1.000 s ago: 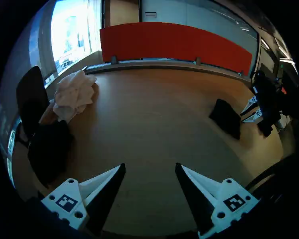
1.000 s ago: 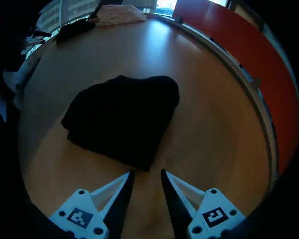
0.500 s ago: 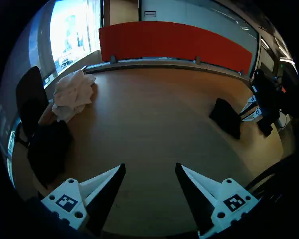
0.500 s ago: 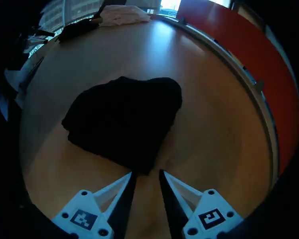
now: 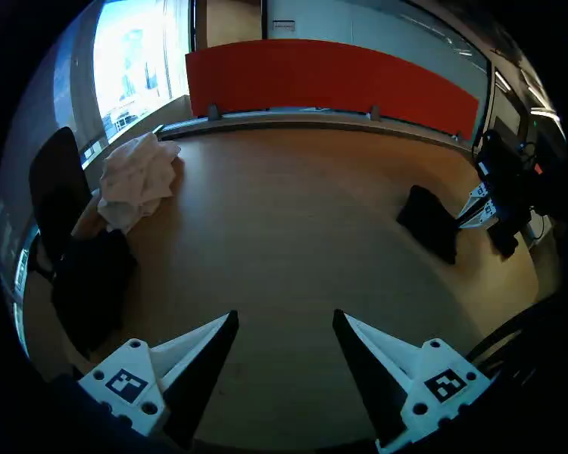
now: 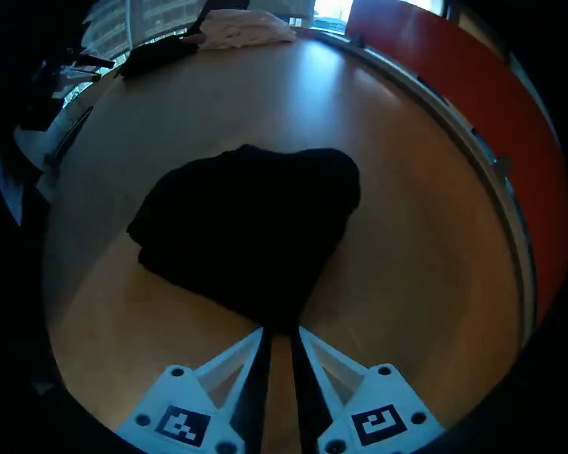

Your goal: Fold towel

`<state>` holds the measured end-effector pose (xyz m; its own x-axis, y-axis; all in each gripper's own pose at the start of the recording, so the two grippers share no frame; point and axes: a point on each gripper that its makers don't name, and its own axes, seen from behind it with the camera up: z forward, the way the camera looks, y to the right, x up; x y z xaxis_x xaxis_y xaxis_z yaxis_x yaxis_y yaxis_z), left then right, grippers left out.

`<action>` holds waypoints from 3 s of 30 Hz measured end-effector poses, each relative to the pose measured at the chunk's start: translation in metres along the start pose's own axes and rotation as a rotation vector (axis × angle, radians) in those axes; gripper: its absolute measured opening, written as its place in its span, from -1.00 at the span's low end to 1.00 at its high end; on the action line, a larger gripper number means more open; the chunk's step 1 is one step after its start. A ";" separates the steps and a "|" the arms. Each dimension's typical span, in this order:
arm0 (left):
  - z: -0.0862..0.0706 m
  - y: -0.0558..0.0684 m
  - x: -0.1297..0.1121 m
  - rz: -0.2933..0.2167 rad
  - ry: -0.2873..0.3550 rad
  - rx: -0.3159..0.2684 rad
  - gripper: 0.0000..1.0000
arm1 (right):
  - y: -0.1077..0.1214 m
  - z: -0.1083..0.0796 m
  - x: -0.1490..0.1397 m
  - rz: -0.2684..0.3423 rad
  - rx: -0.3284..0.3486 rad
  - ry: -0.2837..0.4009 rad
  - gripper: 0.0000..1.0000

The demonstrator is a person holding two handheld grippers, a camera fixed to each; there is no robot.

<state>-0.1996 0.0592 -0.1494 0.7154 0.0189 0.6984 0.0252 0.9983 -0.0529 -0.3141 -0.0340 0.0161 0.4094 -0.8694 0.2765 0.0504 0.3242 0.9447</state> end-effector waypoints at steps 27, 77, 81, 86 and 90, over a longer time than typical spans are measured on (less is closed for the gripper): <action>0.008 0.006 0.016 0.006 0.033 -0.028 0.85 | 0.010 -0.059 0.071 0.188 -0.126 0.216 -0.94; 0.006 0.035 0.045 0.074 0.093 -0.141 0.85 | 0.102 -0.256 0.023 0.594 -0.543 0.312 -0.94; 0.005 0.038 0.046 0.079 0.092 -0.143 0.85 | 0.109 -0.259 0.007 0.625 -0.553 0.296 -0.94; 0.005 0.041 0.046 0.084 0.088 -0.144 0.85 | 0.115 -0.257 -0.012 0.654 -0.558 0.274 -0.94; 0.005 0.042 0.045 0.089 0.083 -0.142 0.85 | 0.119 -0.254 -0.025 0.673 -0.558 0.256 -0.94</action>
<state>-0.1699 0.1022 -0.1161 0.7741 0.0966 0.6256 0.0533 0.9748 -0.2165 -0.0869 0.1208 0.0768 0.6982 -0.3439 0.6278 0.1341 0.9243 0.3572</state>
